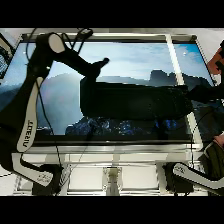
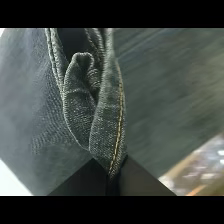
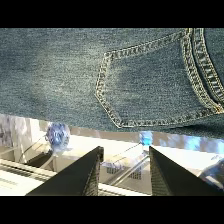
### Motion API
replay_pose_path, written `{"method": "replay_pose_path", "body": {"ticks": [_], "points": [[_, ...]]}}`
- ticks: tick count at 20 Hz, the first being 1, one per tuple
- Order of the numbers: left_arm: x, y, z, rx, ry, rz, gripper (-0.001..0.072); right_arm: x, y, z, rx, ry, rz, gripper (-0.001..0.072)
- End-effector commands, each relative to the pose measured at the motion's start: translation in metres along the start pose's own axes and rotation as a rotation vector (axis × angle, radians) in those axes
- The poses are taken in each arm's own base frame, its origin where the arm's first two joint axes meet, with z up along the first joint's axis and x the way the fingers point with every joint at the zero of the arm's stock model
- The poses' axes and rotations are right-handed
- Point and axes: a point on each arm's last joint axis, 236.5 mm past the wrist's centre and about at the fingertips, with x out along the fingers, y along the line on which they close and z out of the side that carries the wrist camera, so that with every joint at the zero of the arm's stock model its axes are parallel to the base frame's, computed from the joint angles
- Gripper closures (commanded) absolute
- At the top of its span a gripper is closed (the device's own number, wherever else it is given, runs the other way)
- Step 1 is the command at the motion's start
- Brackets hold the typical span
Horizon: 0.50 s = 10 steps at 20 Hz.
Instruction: Fold the clothes and pants, and hang the long-sleeved shirts on hangers.
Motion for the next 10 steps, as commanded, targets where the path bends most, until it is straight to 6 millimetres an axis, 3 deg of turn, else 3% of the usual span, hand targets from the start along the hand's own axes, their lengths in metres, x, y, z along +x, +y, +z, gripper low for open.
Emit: {"method": "replay_pose_path", "body": {"ticks": [1, 5, 10], "points": [[0.032, -0.034, 0.005, -0.067, 0.012, -0.068, 0.0682, 0.0, 0.001, -0.001, -0.001, 0.003, 0.003, 0.0372], [0.071, -0.056, -0.003, -0.124, 0.063, -0.095, 0.0681, 0.0, 0.002, -0.004, -0.001, 0.017, 0.009, 0.0372], [0.1, -0.093, -0.019, -0.075, 0.136, -0.134, 0.0682, 0.0, 0.003, -0.005, -0.002, 0.022, 0.011, 0.0372]]}}
